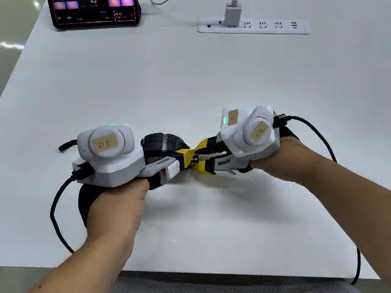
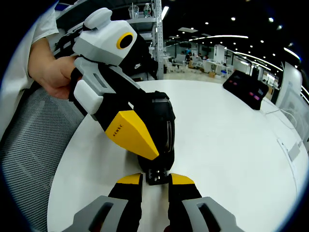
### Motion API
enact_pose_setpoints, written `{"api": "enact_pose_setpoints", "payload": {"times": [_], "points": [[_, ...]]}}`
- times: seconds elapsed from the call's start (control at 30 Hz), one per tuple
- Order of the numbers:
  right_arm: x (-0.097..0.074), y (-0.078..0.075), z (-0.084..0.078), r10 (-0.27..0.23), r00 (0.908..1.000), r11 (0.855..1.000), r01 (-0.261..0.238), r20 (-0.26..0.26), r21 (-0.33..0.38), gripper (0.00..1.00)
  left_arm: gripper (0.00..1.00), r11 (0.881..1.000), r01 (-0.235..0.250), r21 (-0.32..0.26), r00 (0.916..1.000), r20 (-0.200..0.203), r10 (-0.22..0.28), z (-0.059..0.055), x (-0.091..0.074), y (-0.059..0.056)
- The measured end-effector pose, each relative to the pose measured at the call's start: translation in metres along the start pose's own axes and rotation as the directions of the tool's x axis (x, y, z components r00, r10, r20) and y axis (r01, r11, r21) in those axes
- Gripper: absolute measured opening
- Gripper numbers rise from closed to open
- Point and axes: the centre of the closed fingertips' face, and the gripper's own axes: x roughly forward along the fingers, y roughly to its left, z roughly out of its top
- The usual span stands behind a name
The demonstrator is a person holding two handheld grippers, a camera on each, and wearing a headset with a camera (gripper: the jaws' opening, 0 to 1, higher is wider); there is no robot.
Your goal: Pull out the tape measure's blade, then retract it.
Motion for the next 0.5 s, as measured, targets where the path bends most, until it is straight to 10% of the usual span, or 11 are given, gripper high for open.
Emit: {"api": "enact_pose_setpoints", "payload": {"times": [0.5], "points": [[-0.0034,0.0011,-0.0004,-0.009,1.0,0.999,0.009,0.0,0.038,0.26,0.62,0.999,0.034,0.003,0.9994,0.007,-0.034,-0.0004,-0.0046,-0.003]]}}
